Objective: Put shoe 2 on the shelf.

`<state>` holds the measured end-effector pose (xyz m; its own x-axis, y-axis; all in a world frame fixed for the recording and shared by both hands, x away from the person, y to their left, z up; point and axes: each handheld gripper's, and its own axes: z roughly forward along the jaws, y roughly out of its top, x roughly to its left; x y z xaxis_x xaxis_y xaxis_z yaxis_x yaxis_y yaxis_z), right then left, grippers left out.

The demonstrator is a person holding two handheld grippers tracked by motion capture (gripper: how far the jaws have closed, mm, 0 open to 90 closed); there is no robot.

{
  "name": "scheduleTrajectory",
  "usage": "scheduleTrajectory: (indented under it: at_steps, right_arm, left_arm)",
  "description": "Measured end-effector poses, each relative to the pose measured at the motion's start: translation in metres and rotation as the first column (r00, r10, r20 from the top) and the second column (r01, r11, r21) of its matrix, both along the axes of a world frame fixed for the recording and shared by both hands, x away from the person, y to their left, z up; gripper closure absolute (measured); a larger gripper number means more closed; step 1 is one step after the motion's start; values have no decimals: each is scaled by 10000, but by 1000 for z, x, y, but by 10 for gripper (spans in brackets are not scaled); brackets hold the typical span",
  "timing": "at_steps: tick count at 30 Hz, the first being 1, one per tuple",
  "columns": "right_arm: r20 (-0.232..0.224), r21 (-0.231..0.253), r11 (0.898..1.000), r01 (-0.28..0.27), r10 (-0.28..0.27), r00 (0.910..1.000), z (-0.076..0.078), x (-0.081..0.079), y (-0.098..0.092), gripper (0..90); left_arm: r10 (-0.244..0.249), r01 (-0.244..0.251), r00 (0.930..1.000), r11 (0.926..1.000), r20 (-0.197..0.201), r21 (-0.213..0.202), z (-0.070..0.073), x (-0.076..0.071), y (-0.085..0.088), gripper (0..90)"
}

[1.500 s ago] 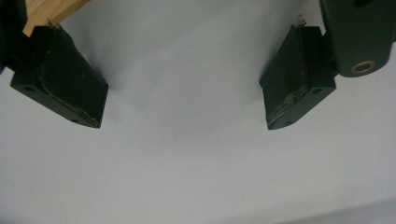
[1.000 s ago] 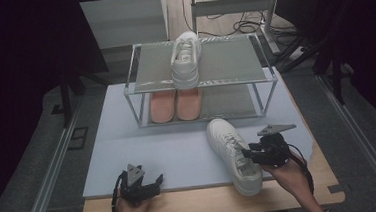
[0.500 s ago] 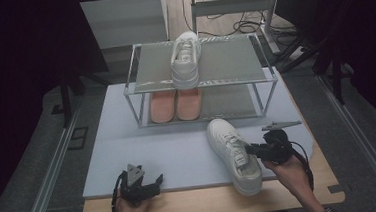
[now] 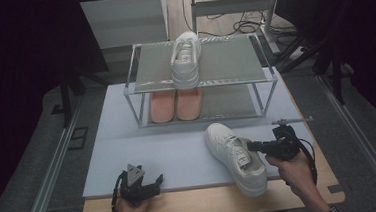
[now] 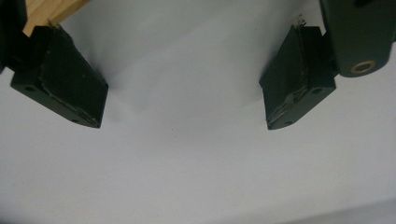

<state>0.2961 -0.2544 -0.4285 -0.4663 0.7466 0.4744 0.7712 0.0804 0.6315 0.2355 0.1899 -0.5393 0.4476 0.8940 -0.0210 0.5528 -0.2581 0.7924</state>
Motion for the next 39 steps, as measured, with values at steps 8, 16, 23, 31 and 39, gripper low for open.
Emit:
scheduleTrajectory:
  at_steps: [8,16,23,31,39]
  right_arm:
    - [-21,638,9980,12,-11,10000,12,1,-4,848]
    - [24,1271,9919,-61,59,10000,26,0,-9,848]
    - [80,1716,9850,-166,154,9998,39,-1,-10,848]
    - [176,2130,9768,-241,208,9996,57,-2,-11,848]
    - [265,2471,9686,-293,235,9994,79,-2,-11,848]
  left_arm:
    - [6,-6,10000,10000,5,-14,0,0,0,141]
    - [4,-4,10000,10000,23,-9,0,0,0,140]
    - [2,-2,10000,10000,17,-11,0,0,0,140]
    - [-2,2,10000,10000,18,-10,0,0,0,141]
    - [-5,5,10000,10000,9,-11,0,0,0,140]
